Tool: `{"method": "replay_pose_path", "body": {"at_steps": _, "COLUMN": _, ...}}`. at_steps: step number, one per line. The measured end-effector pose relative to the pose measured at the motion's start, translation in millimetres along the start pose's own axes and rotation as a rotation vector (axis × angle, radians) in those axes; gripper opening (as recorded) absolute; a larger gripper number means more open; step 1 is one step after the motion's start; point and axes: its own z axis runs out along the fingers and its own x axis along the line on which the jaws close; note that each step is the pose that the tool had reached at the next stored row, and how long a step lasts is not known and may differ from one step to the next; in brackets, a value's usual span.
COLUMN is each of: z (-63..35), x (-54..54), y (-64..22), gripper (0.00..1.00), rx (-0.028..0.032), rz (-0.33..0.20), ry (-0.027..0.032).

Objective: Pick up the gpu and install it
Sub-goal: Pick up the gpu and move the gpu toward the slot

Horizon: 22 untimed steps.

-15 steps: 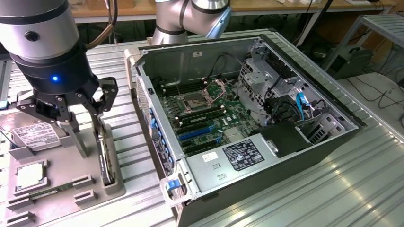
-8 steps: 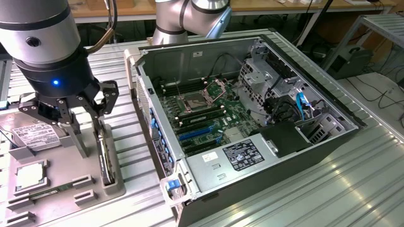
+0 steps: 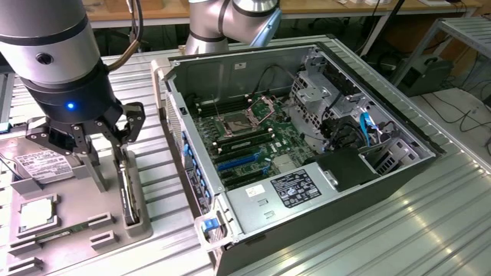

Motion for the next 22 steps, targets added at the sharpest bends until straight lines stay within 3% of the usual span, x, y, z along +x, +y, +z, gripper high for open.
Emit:
{"method": "replay_pose_path", "body": {"at_steps": 4, "z": 2.8, "x": 0.0, "y": -1.0, "gripper": 0.44, "rx": 0.0006, "rz": 0.0, "ry": -0.0003}}
{"method": "replay_pose_path", "body": {"at_steps": 7, "z": 4.5, "x": 0.0, "y": -1.3, "gripper": 0.56, "rx": 0.001, "rz": 0.0, "ry": -0.0003}}
{"method": "replay_pose_path", "body": {"at_steps": 22, "z": 16.4, "x": 0.1, "y": -4.5, "gripper": 0.56, "rx": 0.0011, "rz": 0.0, "ry": -0.0005}}
